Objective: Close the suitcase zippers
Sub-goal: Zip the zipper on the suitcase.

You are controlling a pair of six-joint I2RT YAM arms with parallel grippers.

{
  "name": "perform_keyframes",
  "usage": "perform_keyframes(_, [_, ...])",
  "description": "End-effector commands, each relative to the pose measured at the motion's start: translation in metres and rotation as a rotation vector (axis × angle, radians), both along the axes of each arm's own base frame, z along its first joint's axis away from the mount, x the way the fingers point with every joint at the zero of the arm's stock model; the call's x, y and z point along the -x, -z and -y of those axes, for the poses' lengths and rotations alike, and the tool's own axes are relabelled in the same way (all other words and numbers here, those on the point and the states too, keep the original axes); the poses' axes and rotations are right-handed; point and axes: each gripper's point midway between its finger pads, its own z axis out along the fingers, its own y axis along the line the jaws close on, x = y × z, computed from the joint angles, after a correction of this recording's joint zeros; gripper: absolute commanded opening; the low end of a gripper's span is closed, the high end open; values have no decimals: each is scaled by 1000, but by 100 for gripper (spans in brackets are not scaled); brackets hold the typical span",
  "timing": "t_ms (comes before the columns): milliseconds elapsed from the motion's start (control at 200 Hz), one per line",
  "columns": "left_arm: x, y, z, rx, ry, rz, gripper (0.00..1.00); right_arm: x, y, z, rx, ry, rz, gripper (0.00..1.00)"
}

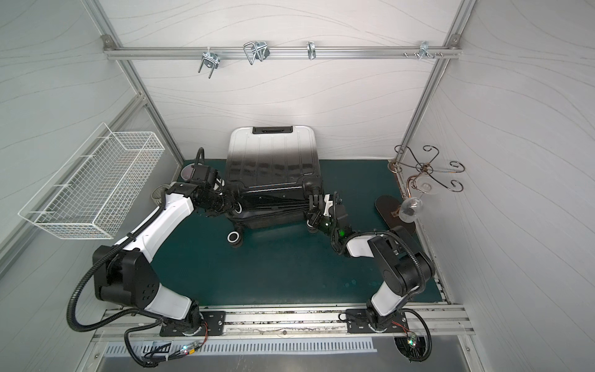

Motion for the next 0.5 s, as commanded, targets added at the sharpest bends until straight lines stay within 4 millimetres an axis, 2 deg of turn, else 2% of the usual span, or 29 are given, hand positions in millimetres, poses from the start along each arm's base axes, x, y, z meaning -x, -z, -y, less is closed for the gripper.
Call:
perform_keyframes(0, [-15,-15,34,118,72,62,8,-10,-54,-13,-95,-47,156,0])
perform_keyframes(25, [-15,-21,36,127,80,72,0,-8,-56,-13,-95,-58,155,0])
perform_keyframes(145, [-12,-63,53,162,142,129,0,6,-63,-20,-127,-109,146,0])
perform_keyframes(265, [-8,-87,82,136,231,116,0,22,-71,-29,-168,-110,161,0])
perform_keyframes(355, [-6,-97,99,121,258,106,0,23,-81,-16,-235,-41,174,0])
perform_keyframes(430, [-9,-101,102,136,227,102,0,22,-88,1,-263,23,181,0])
perform_keyframes(495, [-16,-107,103,144,206,105,0,22,-99,8,-261,50,204,0])
